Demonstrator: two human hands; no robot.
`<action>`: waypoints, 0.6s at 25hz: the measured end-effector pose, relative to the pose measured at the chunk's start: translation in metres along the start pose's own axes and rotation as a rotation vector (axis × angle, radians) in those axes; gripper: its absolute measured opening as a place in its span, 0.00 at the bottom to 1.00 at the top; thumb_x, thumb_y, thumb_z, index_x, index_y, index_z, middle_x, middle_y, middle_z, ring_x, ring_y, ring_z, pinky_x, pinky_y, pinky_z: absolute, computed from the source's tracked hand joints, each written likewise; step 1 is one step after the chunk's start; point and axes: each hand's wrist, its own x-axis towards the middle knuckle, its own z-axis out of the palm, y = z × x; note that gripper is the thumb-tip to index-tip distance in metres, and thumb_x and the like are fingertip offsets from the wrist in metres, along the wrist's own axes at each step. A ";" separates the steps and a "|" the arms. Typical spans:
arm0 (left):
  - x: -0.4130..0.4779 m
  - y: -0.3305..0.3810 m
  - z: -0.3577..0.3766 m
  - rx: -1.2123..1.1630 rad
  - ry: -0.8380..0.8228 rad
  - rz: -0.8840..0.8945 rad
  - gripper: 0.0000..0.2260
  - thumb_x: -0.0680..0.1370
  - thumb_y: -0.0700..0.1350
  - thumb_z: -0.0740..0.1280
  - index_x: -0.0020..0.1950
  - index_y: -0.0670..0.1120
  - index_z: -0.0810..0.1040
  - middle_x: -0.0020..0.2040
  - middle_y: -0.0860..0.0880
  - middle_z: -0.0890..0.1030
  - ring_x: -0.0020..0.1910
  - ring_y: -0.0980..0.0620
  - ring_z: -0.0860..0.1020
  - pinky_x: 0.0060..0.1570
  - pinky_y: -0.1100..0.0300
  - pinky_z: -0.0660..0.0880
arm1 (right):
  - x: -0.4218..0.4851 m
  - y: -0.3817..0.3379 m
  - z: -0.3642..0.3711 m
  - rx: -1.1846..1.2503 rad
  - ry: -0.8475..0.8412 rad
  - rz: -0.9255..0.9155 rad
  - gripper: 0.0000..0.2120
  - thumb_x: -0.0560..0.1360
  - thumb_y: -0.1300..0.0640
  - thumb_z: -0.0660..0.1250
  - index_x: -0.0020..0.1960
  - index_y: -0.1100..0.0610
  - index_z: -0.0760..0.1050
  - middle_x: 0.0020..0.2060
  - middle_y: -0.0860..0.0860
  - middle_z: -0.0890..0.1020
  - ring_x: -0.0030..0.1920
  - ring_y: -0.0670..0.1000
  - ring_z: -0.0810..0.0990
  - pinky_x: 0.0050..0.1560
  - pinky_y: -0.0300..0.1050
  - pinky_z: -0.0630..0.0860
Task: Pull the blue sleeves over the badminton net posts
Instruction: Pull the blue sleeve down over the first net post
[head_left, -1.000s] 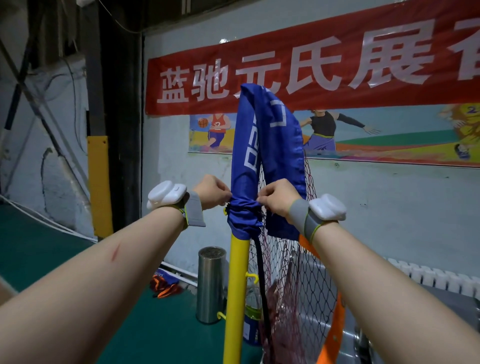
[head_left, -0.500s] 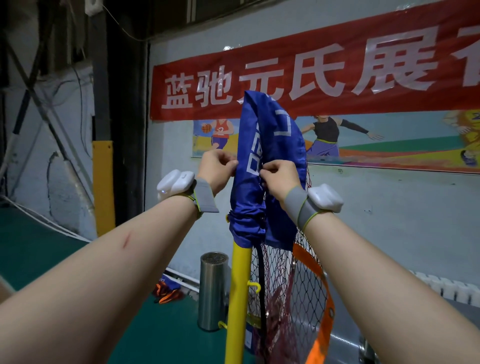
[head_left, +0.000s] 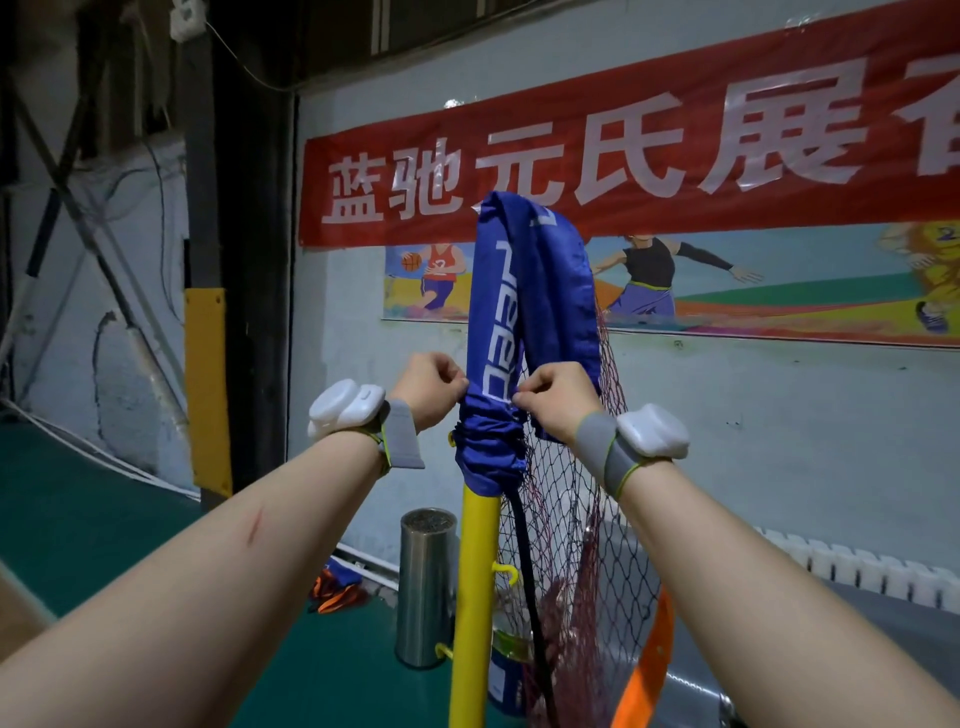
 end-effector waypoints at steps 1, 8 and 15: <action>-0.001 -0.002 0.001 0.018 -0.010 -0.006 0.13 0.76 0.37 0.63 0.32 0.46 0.70 0.36 0.43 0.76 0.37 0.48 0.72 0.45 0.54 0.73 | -0.002 0.001 0.000 -0.021 -0.016 0.010 0.11 0.70 0.64 0.70 0.31 0.56 0.75 0.36 0.53 0.77 0.41 0.51 0.74 0.45 0.39 0.68; -0.006 -0.009 -0.007 0.087 -0.112 -0.067 0.11 0.76 0.38 0.64 0.33 0.44 0.73 0.31 0.48 0.75 0.30 0.52 0.71 0.37 0.59 0.70 | -0.005 -0.003 -0.006 -0.169 -0.141 0.069 0.14 0.69 0.65 0.69 0.28 0.53 0.72 0.28 0.48 0.73 0.36 0.50 0.72 0.40 0.41 0.69; 0.009 0.030 -0.014 -0.310 0.173 0.085 0.10 0.79 0.37 0.60 0.54 0.33 0.76 0.42 0.43 0.77 0.32 0.56 0.73 0.31 0.74 0.72 | 0.015 -0.023 -0.014 0.021 0.040 -0.012 0.09 0.73 0.60 0.65 0.50 0.62 0.80 0.43 0.58 0.81 0.41 0.54 0.74 0.38 0.46 0.72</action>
